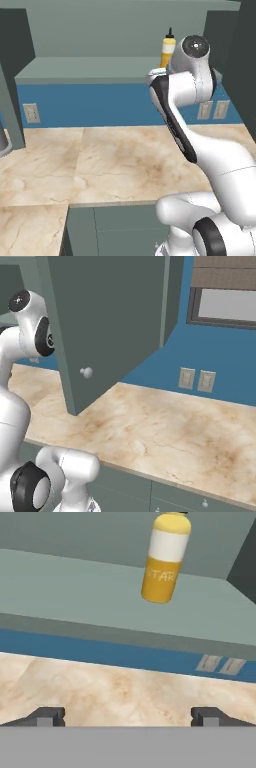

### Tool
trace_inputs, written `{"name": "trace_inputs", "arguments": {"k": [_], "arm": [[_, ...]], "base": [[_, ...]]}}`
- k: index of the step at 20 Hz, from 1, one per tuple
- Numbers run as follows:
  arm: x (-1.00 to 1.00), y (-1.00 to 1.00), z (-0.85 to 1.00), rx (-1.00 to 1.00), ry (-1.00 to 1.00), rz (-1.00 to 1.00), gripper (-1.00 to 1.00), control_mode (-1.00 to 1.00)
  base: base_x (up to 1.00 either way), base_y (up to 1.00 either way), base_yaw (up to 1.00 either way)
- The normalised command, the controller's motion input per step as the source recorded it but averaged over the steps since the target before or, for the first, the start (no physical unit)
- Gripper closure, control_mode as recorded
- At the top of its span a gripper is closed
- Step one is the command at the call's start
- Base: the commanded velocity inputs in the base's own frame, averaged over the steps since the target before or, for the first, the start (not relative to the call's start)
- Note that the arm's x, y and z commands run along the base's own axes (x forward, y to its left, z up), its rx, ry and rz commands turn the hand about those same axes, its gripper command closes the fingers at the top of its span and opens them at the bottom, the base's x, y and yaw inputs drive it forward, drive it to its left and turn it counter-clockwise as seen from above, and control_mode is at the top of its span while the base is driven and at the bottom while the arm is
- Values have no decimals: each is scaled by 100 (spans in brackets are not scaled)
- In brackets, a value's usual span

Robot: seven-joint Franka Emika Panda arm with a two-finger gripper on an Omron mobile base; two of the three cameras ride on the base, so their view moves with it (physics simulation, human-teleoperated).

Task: Move the ketchup and mustard from the cabinet to the dining counter.

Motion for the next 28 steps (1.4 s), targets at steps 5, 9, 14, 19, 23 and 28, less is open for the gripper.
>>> {"name": "trace_inputs", "arguments": {"k": [5,9,14,19,23,28], "arm": [[50,5,49,-7,-9,-15,-100,-100],[60,0,54,-2,-12,-9,-100,-100],[60,0,57,-1,-12,-7,-100,-100],[42,-12,43,0,-8,-5,-100,-100],[29,-33,20,0,-1,-8,-100,-100],[24,-27,1,0,0,-9,-100,-100]], "base": [[0,0,0],[0,0,0],[0,0,0],[0,0,0],[0,0,0],[0,0,0]]}}
